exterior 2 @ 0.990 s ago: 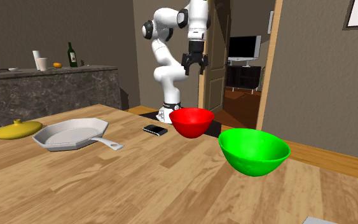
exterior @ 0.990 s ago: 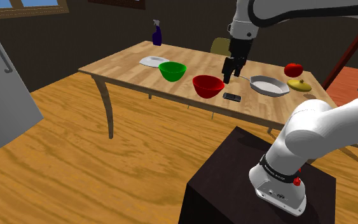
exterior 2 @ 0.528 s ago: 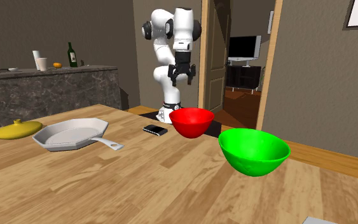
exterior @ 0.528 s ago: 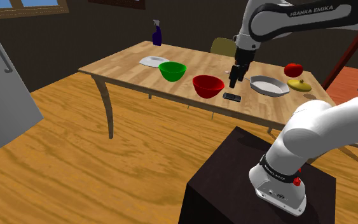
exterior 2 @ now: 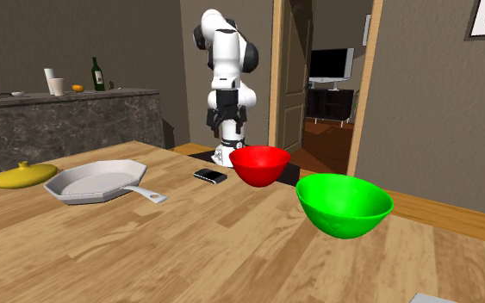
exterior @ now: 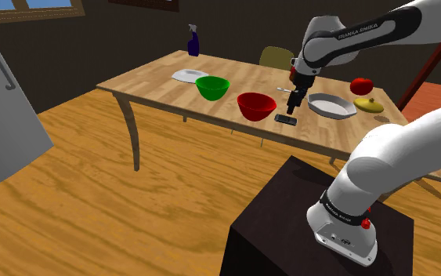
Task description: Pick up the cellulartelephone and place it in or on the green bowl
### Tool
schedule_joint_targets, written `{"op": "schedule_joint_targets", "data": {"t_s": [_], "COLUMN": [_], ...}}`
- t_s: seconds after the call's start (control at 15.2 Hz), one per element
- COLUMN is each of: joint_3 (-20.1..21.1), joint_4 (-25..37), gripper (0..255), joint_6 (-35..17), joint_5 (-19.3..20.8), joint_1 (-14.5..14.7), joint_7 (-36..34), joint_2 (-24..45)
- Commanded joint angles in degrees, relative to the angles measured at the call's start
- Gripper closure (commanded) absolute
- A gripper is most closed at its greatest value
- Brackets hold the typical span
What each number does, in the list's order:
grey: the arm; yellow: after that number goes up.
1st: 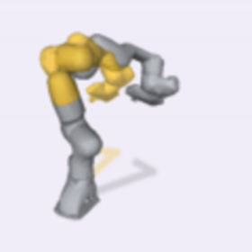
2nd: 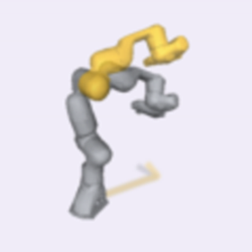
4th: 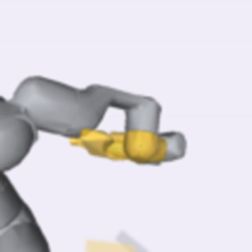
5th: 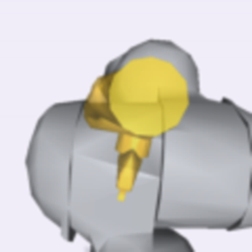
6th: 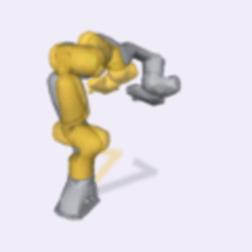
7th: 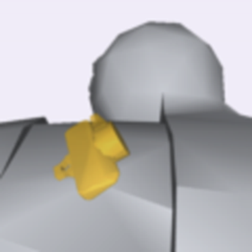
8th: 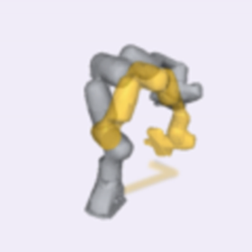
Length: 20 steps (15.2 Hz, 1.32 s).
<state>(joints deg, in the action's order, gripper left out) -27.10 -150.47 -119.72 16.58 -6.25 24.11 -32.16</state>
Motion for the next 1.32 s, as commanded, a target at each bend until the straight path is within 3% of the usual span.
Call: {"op": "schedule_joint_targets", "data": {"t_s": [0.0,0.26,0.53,1.06,1.25], "joint_3": [-3.06,-9.59,-16.30,-18.12,-18.08], "joint_4": [1.16,3.71,7.52,5.77,5.77], "gripper": [0,0,0,0,0], "joint_6": [-2.78,-9.10,-14.88,-21.93,-21.93], "joint_5": [0.27,-1.38,-7.48,-13.43,-13.43], "joint_1": [0.03,1.22,3.80,5.42,5.38], "joint_7": [3.46,10.99,20.89,25.52,25.52], "joint_2": [3.37,11.54,21.44,28.14,28.14]}}
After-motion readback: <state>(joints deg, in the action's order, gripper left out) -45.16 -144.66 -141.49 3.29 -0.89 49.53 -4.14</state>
